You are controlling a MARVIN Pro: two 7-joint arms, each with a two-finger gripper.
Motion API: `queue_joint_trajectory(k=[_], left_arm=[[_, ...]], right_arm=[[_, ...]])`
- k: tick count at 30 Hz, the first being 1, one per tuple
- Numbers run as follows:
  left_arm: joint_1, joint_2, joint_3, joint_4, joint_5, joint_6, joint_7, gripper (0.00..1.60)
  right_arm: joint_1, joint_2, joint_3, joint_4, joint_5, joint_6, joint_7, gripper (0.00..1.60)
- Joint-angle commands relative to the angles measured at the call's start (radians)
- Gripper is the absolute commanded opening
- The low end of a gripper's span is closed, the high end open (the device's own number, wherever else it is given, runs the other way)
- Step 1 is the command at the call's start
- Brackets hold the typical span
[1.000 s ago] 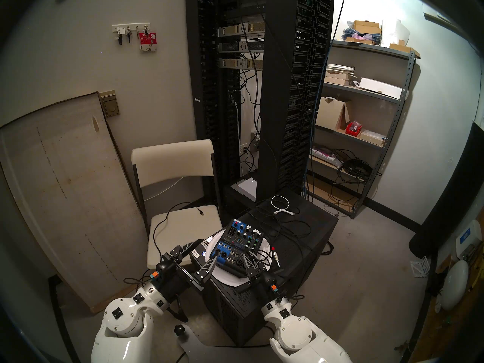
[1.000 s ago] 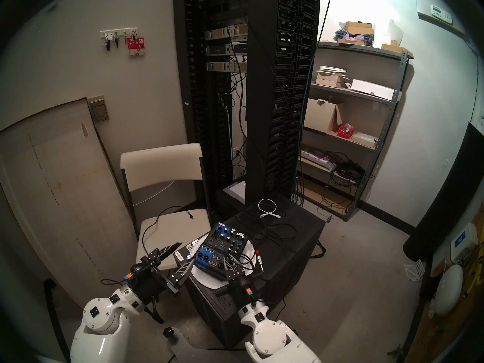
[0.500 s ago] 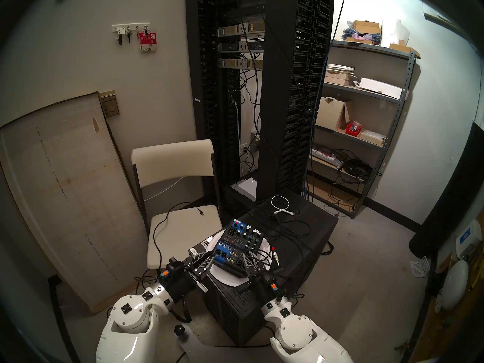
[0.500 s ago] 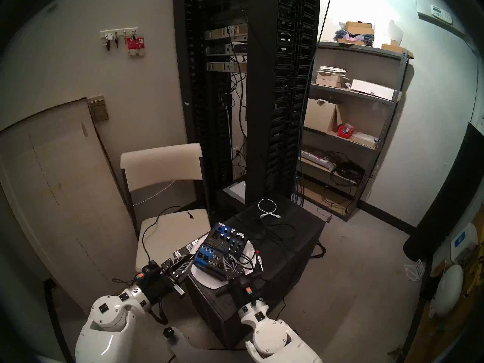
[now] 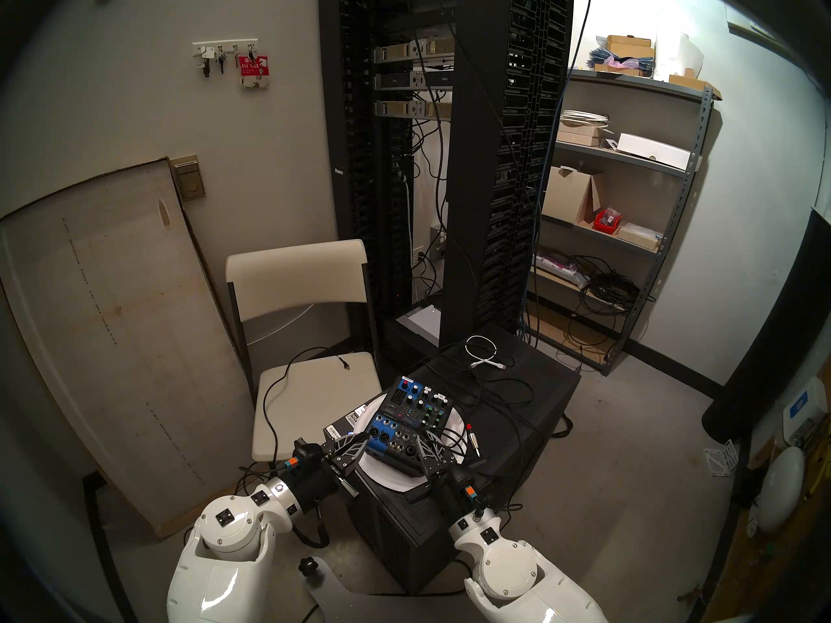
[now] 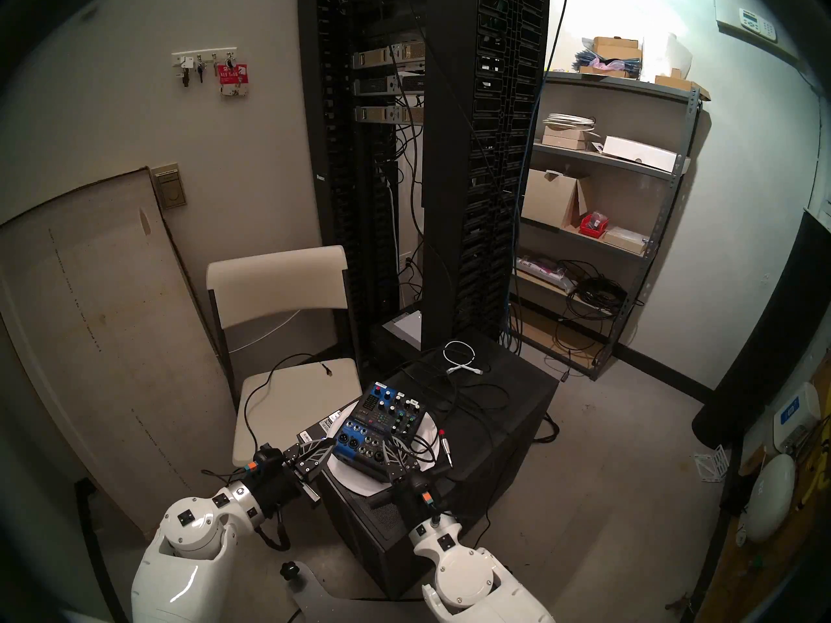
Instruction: Insert aux cable
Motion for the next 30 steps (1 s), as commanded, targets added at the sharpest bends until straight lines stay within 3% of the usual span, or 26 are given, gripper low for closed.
queue_joint_trajectory(k=[1, 17, 30], left_arm=[[-0.048, -0.004, 0.012, 0.012, 0.022, -0.001, 0.018, 0.51], [-0.108, -0.009, 0.032, 0.041, 0.071, 0.057, 0.059, 0.54], [-0.155, -0.014, 0.050, 0.118, 0.097, 0.041, 0.083, 0.53]], right_arm=[[0.000, -0.003, -0.005, -0.004, -0.002, -0.004, 0.003, 0.00], [-0.006, -0.001, -0.004, -0.011, 0.004, -0.002, 0.005, 0.00], [-0.006, -0.001, -0.004, -0.015, 0.003, 0.003, 0.006, 0.00]])
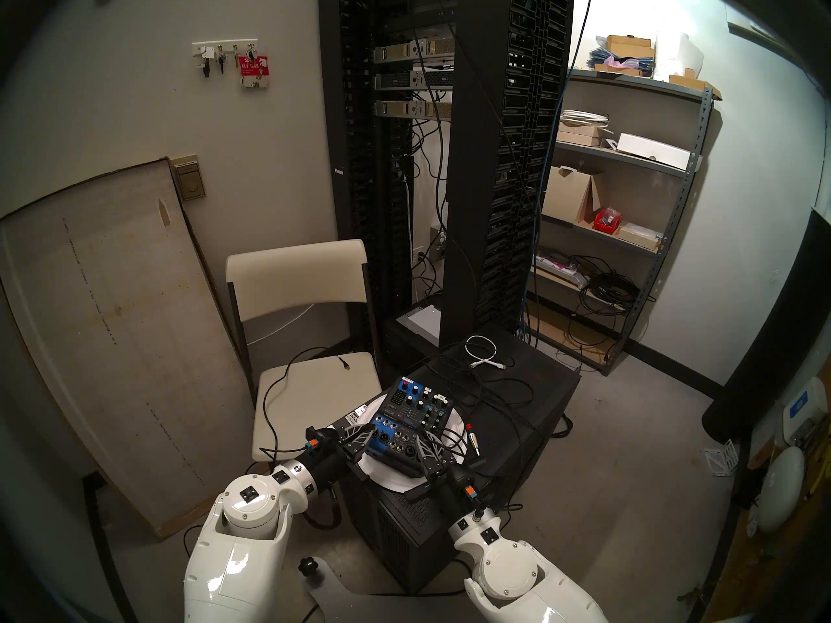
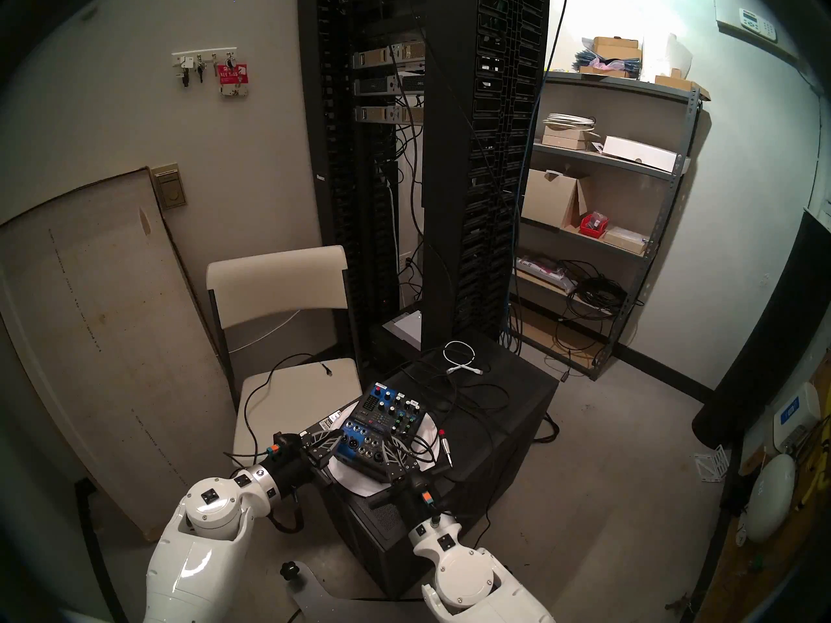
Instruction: Insert aux cable
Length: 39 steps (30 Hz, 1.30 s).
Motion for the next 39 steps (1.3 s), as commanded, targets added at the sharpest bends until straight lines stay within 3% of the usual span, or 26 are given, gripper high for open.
queue_joint_trajectory(k=[1, 39], left_arm=[[-0.044, -0.003, 0.006, 0.023, 0.004, -0.019, 0.008, 0.53], [-0.060, 0.019, 0.027, 0.072, 0.047, -0.002, 0.044, 0.49]], right_arm=[[-0.002, -0.001, -0.004, -0.009, -0.004, 0.001, 0.000, 0.00], [-0.009, 0.000, -0.001, 0.011, -0.017, 0.012, -0.002, 0.00]])
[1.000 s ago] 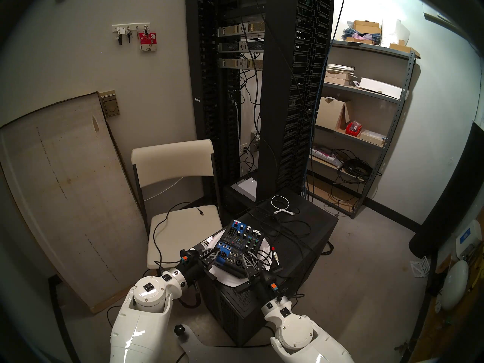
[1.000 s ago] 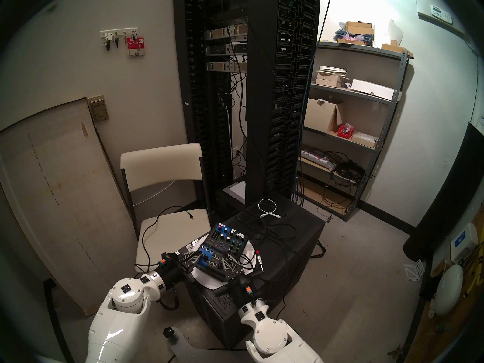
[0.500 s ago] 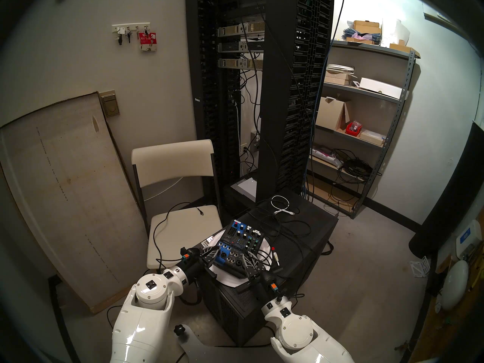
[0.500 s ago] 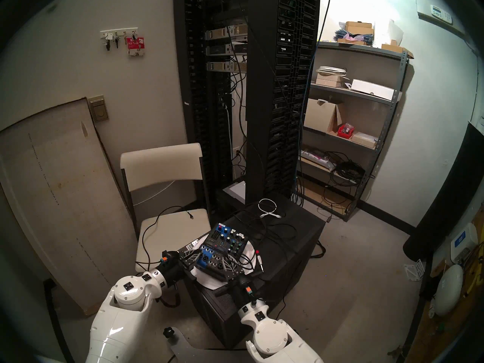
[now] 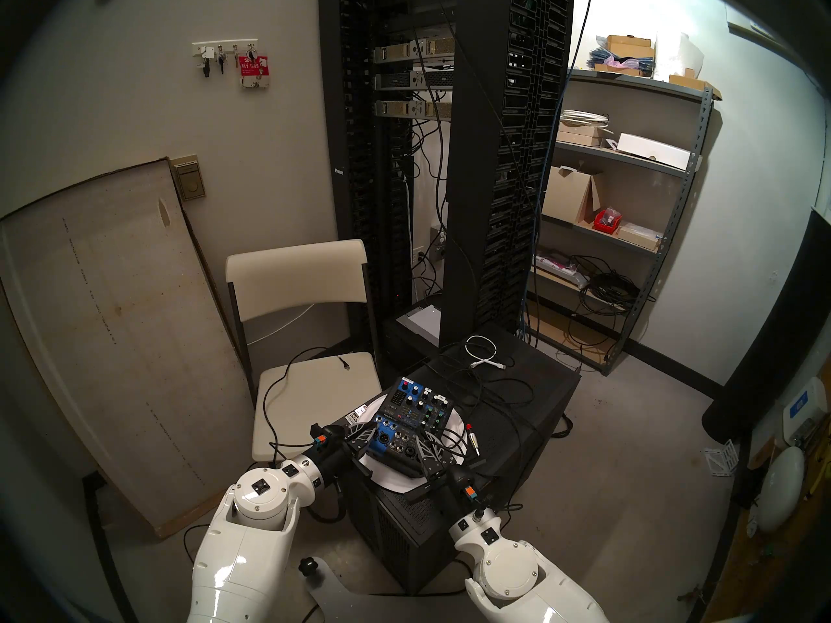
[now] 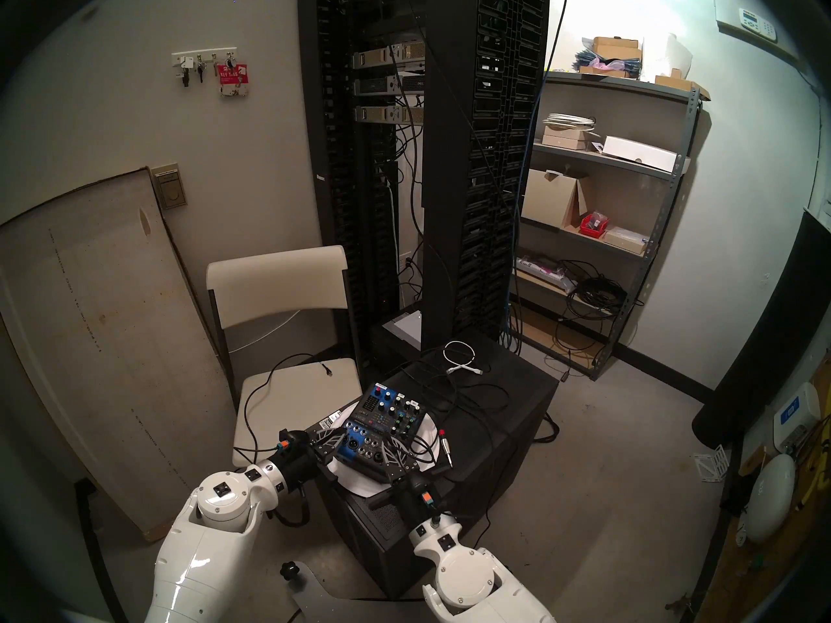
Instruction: Insert aux cable
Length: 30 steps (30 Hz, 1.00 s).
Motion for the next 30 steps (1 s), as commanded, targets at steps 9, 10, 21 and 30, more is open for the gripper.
queue_joint_trajectory(k=[9, 10, 21, 30], left_arm=[[0.000, 0.012, 0.002, -0.013, 0.008, 0.021, 0.004, 0.45], [0.000, 0.012, 0.002, -0.013, 0.008, 0.021, 0.004, 0.45], [-0.001, 0.013, 0.000, -0.006, 0.010, 0.013, 0.006, 0.45], [-0.002, 0.012, -0.002, -0.013, 0.007, 0.016, 0.004, 0.42]], right_arm=[[-0.014, -0.002, -0.004, 0.013, -0.019, 0.030, -0.017, 0.00], [-0.014, -0.002, -0.004, 0.013, -0.019, 0.030, -0.017, 0.00], [-0.035, 0.011, -0.006, -0.002, -0.022, 0.067, -0.030, 0.00], [-0.034, 0.021, -0.022, 0.010, -0.021, 0.079, -0.041, 0.00]])
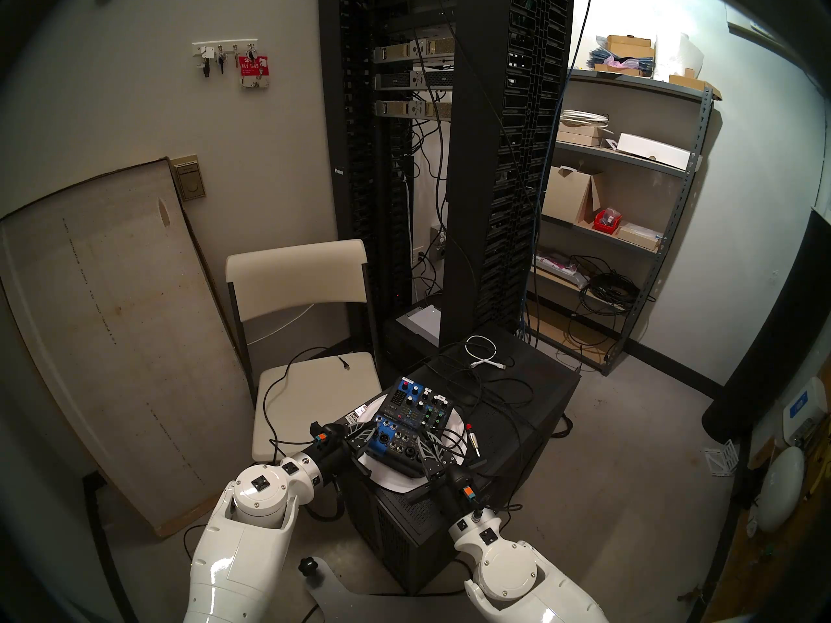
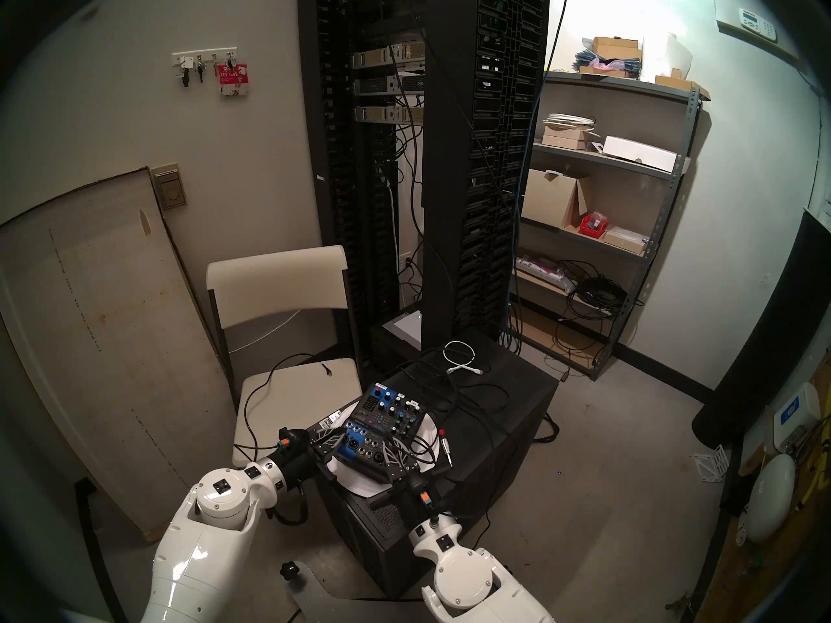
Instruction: Insert aux cable
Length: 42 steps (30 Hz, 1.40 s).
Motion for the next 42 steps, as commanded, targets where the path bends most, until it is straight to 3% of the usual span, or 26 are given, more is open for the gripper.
queue_joint_trajectory(k=[1, 26, 42], left_arm=[[0.001, 0.000, -0.008, -0.003, -0.005, -0.001, 0.004, 0.41], [-0.005, 0.005, -0.009, -0.009, -0.014, -0.001, 0.001, 0.40], [-0.005, 0.006, -0.008, -0.013, -0.021, 0.000, 0.001, 0.39]], right_arm=[[-0.025, 0.017, -0.019, 0.032, 0.008, 0.043, 0.003, 0.00], [-0.015, 0.030, -0.036, 0.095, 0.019, 0.051, -0.018, 0.00], [-0.015, 0.037, -0.029, 0.076, 0.035, 0.045, -0.012, 0.00]])
